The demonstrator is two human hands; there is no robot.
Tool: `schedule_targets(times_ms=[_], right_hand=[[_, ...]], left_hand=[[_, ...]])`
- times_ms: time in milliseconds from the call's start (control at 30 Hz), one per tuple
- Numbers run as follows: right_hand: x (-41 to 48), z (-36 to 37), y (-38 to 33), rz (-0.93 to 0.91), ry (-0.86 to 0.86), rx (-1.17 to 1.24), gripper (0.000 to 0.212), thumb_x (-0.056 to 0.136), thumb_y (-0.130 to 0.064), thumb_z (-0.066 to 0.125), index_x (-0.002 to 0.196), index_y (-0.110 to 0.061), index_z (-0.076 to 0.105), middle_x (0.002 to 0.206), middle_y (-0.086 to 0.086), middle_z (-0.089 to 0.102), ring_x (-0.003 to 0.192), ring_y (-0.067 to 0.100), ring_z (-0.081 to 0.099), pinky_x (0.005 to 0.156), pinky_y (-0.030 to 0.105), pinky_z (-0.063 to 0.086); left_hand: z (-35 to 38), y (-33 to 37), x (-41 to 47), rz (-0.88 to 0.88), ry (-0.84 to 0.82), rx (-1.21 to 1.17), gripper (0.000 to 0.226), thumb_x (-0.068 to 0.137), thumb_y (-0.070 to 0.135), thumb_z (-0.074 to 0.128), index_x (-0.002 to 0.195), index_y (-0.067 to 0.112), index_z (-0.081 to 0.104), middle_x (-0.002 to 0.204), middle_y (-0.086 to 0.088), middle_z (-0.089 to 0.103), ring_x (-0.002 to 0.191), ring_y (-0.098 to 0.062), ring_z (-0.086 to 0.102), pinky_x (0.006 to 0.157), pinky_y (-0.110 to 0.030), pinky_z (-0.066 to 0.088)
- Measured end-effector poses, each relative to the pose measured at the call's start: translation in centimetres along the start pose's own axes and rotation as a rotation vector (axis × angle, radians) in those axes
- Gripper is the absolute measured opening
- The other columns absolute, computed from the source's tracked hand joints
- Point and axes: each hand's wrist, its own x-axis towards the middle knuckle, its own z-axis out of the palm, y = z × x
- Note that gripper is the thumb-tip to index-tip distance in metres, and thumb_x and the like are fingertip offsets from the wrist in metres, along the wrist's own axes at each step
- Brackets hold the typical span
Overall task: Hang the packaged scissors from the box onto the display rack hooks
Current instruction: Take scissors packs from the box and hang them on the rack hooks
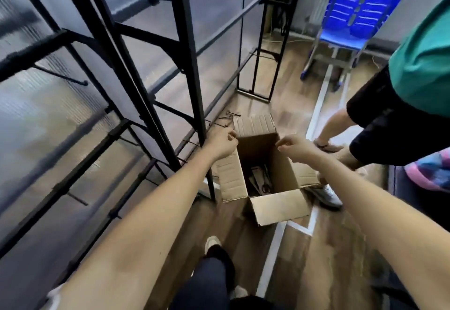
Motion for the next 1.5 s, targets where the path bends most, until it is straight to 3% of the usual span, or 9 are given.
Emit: schedule_targets(times_ms=[100, 167, 233, 333, 467, 900, 1200, 1500], right_hand=[[3.3, 0.4, 1.8, 0.094, -0.042, -0.020, 0.015, 0.090, -0.022, 0.051, 0.100, -0.023, 0.063, 0.100, -0.001, 0.055, 0.092, 0.015, 0.049, 0.071, 0.021, 0.042], [5.8, 0.8, 2.9, 0.158, -0.055, -0.031, 0.018, 0.090, -0.028, 0.050, 0.102, -0.027, 0.063, 0.104, 0.000, 0.059, 0.099, 0.019, 0.055, 0.085, 0.029, 0.049], [7.9, 1.0, 3.8, 0.224, -0.071, -0.023, 0.024, 0.090, -0.028, 0.049, 0.109, -0.023, 0.063, 0.113, 0.003, 0.061, 0.104, 0.020, 0.056, 0.092, 0.032, 0.047], [10.9, 1.2, 5.2, 0.293, -0.110, -0.015, 0.028, 0.093, -0.021, 0.047, 0.116, -0.013, 0.061, 0.120, 0.010, 0.060, 0.108, 0.023, 0.055, 0.087, 0.027, 0.043], [14.8, 1.6, 7.3, 0.335, -0.133, -0.025, 0.029, 0.093, -0.020, 0.046, 0.118, -0.012, 0.060, 0.126, 0.010, 0.058, 0.119, 0.024, 0.051, 0.099, 0.029, 0.038], [27.2, 11.0, 20.5, 0.320, -0.370, -0.123, 0.028, 0.093, -0.019, 0.043, 0.116, -0.015, 0.059, 0.123, 0.005, 0.060, 0.115, 0.024, 0.052, 0.091, 0.027, 0.040], [34.4, 20.5, 30.1, 0.388, -0.344, -0.108, 0.037, 0.093, -0.020, 0.046, 0.130, -0.017, 0.045, 0.129, 0.008, 0.049, 0.115, 0.025, 0.050, 0.092, 0.030, 0.041], [42.3, 30.8, 39.7, 0.541, -0.329, 0.054, 0.056, 0.093, -0.019, 0.049, 0.144, -0.015, 0.024, 0.141, 0.013, 0.041, 0.125, 0.031, 0.044, 0.094, 0.034, 0.041]], left_hand=[[2.2, -0.2, 4.9, -0.014, -0.091, 0.021, 0.027, 0.088, 0.016, 0.050, 0.111, 0.012, 0.063, 0.116, -0.006, 0.063, 0.111, -0.021, 0.056, 0.087, -0.022, 0.043], [3.6, -0.5, 8.1, -0.022, -0.141, 0.036, 0.029, 0.089, 0.015, 0.049, 0.114, 0.012, 0.062, 0.122, -0.006, 0.061, 0.115, -0.021, 0.054, 0.094, -0.025, 0.042], [5.2, -0.9, 10.8, -0.045, -0.200, 0.039, 0.029, 0.089, 0.014, 0.049, 0.114, 0.010, 0.062, 0.122, -0.009, 0.061, 0.115, -0.023, 0.054, 0.095, -0.027, 0.040], [7.5, -1.7, 14.8, -0.076, -0.270, 0.076, 0.029, 0.089, 0.013, 0.049, 0.115, 0.008, 0.061, 0.121, -0.012, 0.062, 0.116, -0.025, 0.052, 0.094, -0.026, 0.038], [10.1, -2.0, 18.9, -0.157, -0.304, 0.008, 0.031, 0.091, 0.013, 0.047, 0.119, 0.007, 0.059, 0.123, -0.012, 0.060, 0.116, -0.025, 0.052, 0.092, -0.025, 0.038], [26.9, -10.0, 28.0, -0.447, -0.341, -0.083, 0.033, 0.091, 0.014, 0.047, 0.123, 0.011, 0.053, 0.125, -0.008, 0.056, 0.116, -0.022, 0.050, 0.090, -0.022, 0.036], [39.3, -19.0, 32.7, -0.601, -0.303, -0.140, 0.043, 0.092, 0.020, 0.046, 0.135, 0.020, 0.038, 0.136, -0.005, 0.041, 0.119, -0.022, 0.045, 0.090, -0.027, 0.038], [50.8, -27.5, 37.9, -0.952, -0.184, -0.419, 0.059, 0.092, 0.026, 0.051, 0.145, 0.019, 0.024, 0.144, -0.010, 0.037, 0.128, -0.031, 0.040, 0.104, -0.039, 0.037]])
